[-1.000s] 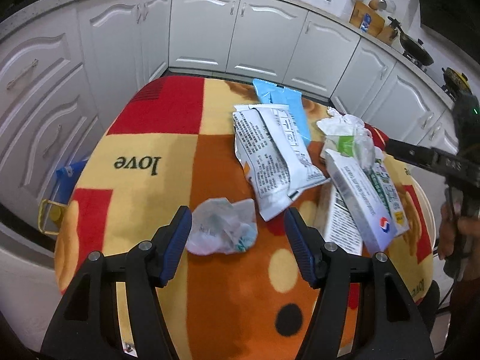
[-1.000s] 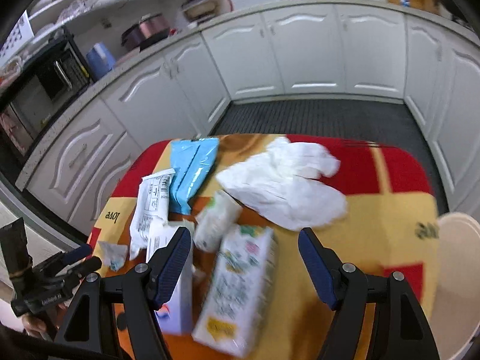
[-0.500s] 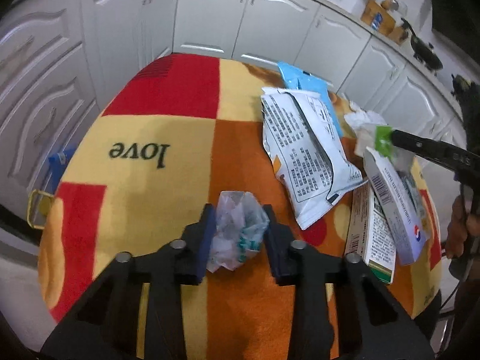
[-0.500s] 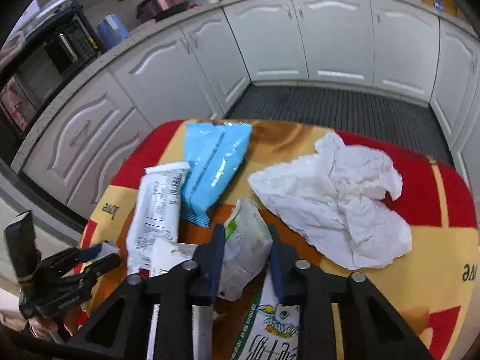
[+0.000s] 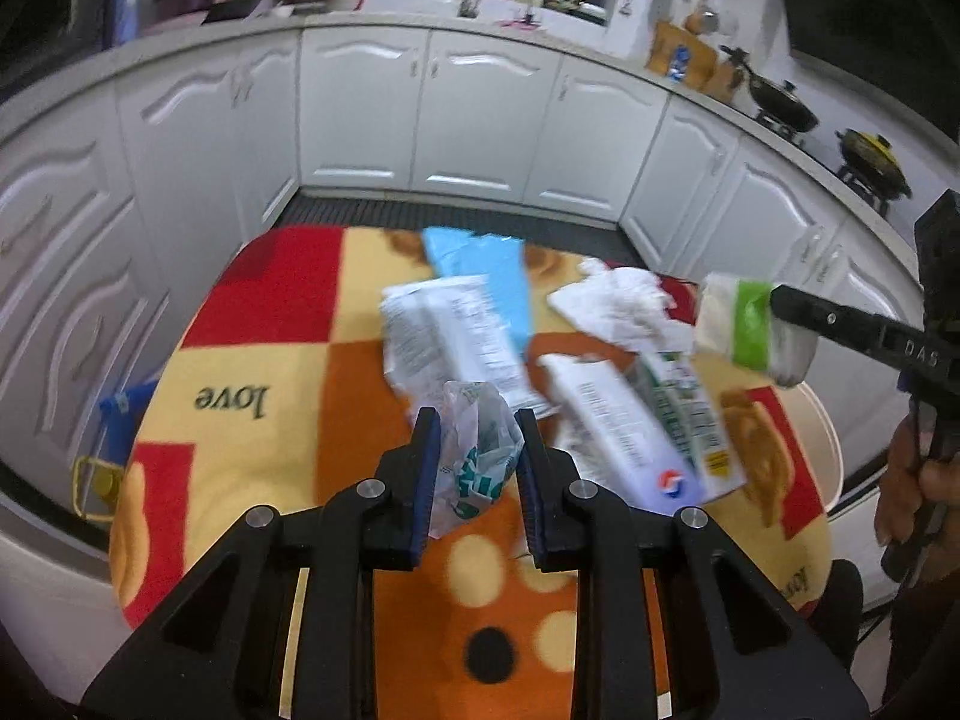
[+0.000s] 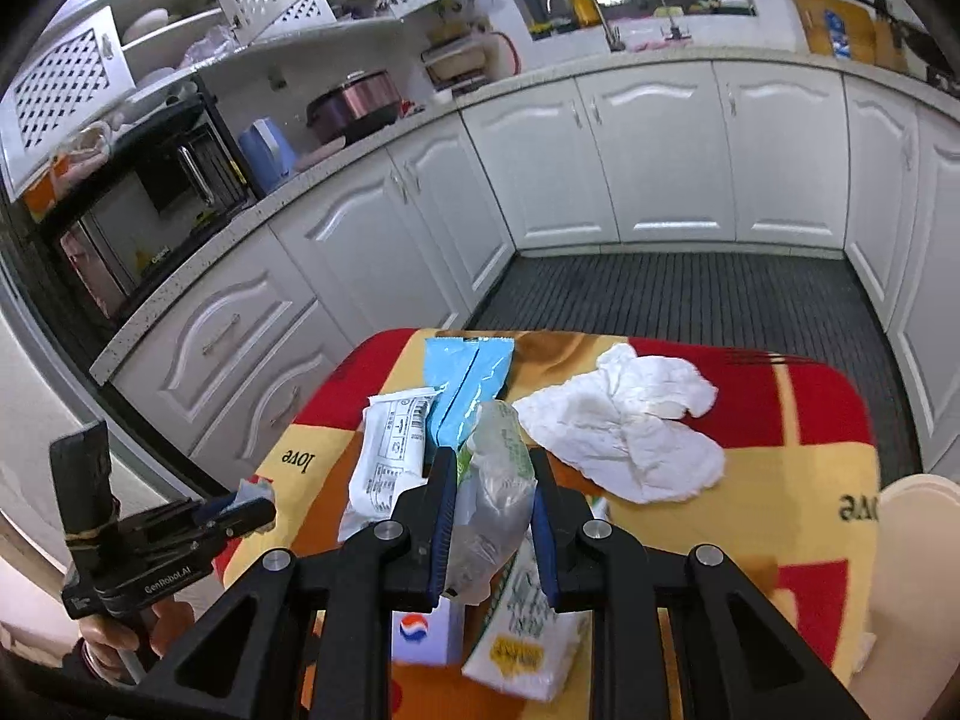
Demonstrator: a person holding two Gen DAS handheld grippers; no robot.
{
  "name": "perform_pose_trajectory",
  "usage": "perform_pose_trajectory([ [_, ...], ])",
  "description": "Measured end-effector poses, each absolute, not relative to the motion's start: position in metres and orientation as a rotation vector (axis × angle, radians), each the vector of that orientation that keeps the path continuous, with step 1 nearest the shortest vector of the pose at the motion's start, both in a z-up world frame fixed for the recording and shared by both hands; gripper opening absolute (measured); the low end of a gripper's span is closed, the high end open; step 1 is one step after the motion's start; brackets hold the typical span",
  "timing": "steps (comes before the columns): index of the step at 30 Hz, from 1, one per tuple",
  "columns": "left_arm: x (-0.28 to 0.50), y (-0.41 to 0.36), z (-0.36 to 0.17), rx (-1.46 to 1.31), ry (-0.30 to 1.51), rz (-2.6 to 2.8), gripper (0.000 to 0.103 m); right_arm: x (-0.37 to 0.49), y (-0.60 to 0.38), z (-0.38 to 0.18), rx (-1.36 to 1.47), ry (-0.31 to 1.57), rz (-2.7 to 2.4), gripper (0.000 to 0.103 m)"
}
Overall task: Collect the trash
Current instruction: 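Grasp the crumpled tissue with the left gripper, then grasp the green-labelled paper bag with the right gripper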
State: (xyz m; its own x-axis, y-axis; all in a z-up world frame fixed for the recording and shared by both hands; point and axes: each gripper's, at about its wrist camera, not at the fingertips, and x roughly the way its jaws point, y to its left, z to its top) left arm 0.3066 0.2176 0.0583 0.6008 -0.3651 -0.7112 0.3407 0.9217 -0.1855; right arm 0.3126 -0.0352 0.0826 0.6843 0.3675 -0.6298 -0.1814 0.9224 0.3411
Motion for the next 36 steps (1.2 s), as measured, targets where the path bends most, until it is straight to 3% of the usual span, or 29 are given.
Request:
perform_pose_trajectory([
  [15, 0.288, 0.156, 0.064, 0.042, 0.821, -0.493, 0.022, 0.269, -0.073, 0.072, 0.264, 0.759, 0.221, 0.022],
  [17, 0.286, 0.153, 0.063, 0.051, 0.819, -0.498, 0.022, 0.265, -0.087, 0.066, 0.288, 0.78, 0.188, 0.028],
  [19, 0.286, 0.151, 0.061, 0.047, 0.824, -0.503, 0.022, 0.265, -0.098, 0.058, 0.294, 0.799, 0.136, 0.058],
  [21, 0.287, 0.15, 0.06, 0.04, 0.83, -0.506, 0.022, 0.269, -0.103, 0.046, 0.266, 0.839, 0.098, 0.065],
  [29, 0.281, 0.147, 0.06, 0.05, 0.83, -0.513, 0.022, 0.304, -0.109, -0.018, 0.396, 1.01, -0.001, 0.065],
  [32, 0.283, 0.15, 0.059, 0.046, 0.833, -0.513, 0.022, 0.316, -0.098, -0.023, 0.376, 0.981, -0.023, 0.072],
  [35, 0.285, 0.15, 0.058, 0.04, 0.84, -0.511, 0.022, 0.327, -0.087, -0.026, 0.32, 0.984, -0.024, 0.072],
  [36, 0.285, 0.151, 0.058, 0.037, 0.841, -0.511, 0.022, 0.326, -0.084, -0.026, 0.288, 0.977, -0.031, 0.066],
])
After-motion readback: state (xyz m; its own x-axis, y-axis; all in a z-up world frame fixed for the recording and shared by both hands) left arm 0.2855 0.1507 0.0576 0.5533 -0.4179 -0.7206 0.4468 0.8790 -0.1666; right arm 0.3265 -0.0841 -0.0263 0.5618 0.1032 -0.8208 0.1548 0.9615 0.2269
